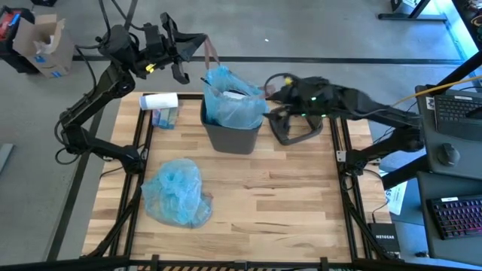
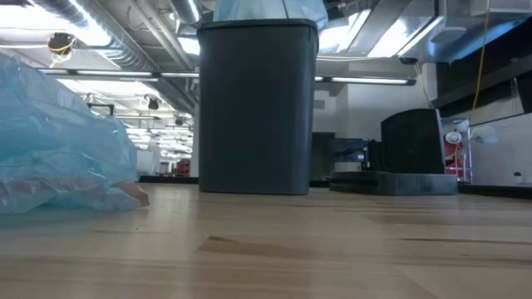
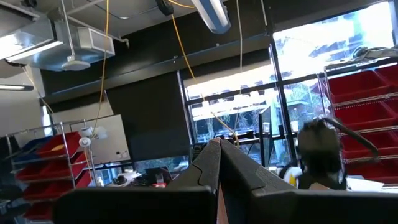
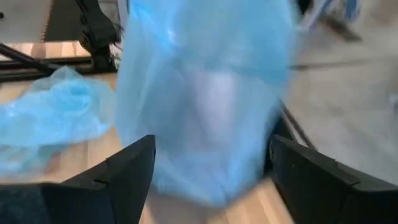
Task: Pick and place trash into bin
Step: Remove the trash bag from the trash bin
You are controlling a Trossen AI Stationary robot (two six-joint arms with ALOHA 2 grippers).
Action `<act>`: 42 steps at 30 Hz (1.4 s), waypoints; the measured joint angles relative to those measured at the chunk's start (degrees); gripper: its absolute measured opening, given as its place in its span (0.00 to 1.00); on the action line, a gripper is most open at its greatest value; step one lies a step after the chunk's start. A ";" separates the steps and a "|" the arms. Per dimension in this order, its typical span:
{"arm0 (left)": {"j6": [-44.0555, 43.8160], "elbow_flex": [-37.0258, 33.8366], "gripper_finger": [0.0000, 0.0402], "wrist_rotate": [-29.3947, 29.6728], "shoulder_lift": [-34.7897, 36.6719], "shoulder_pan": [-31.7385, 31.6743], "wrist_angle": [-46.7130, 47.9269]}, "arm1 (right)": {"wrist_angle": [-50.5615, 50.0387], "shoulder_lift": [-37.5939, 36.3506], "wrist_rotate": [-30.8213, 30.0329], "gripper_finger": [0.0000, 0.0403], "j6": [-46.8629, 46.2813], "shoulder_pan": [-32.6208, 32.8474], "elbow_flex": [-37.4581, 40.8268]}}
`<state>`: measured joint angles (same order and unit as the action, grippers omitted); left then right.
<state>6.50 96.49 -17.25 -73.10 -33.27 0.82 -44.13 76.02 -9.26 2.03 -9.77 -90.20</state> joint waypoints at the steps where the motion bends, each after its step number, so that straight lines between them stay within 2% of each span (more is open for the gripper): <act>1: -0.03 0.00 0.00 0.00 0.00 0.04 0.00 | 3.53 0.55 0.22 0.76 1.17 -0.10 1.50; 4: -1.00 0.00 0.00 -0.02 -0.01 0.02 -0.06 | 15.61 2.71 0.34 0.76 5.61 -1.20 4.39; 9: -3.66 0.00 0.00 -0.83 -0.41 0.43 -0.43 | 34.34 8.43 1.31 0.76 10.88 -2.27 4.71; 12: -4.88 0.00 0.00 -1.69 -0.86 1.32 -0.30 | 41.84 11.85 2.20 0.76 13.83 -3.13 4.77; 16: -5.19 -0.02 0.00 -2.15 -1.54 2.93 -0.23 | 49.35 14.83 6.42 0.76 15.24 -4.29 4.76; 26: -6.03 -0.02 0.00 -2.31 -5.10 7.00 -2.80 | 61.62 19.76 9.44 0.76 16.69 -4.93 4.73; 31: -6.78 -0.04 0.00 -4.63 -7.83 9.16 -5.01 | 64.51 21.57 9.57 0.76 16.71 -4.91 4.73; 34: -8.26 -0.04 0.00 -5.46 -9.07 10.36 -6.78 | 65.21 22.12 11.77 0.76 18.02 -4.91 4.71; 38: -9.00 -0.04 0.00 -6.87 -10.23 11.42 -8.57 | 68.22 23.14 17.64 0.76 20.37 -4.85 4.71; 42: -9.79 -0.04 0.00 -7.06 -10.75 12.14 -9.44 | 72.15 23.57 17.92 0.70 20.97 -4.82 4.71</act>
<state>-3.28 96.44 -24.31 -83.85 -21.13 -8.62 28.02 99.59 8.66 23.00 -14.59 -85.49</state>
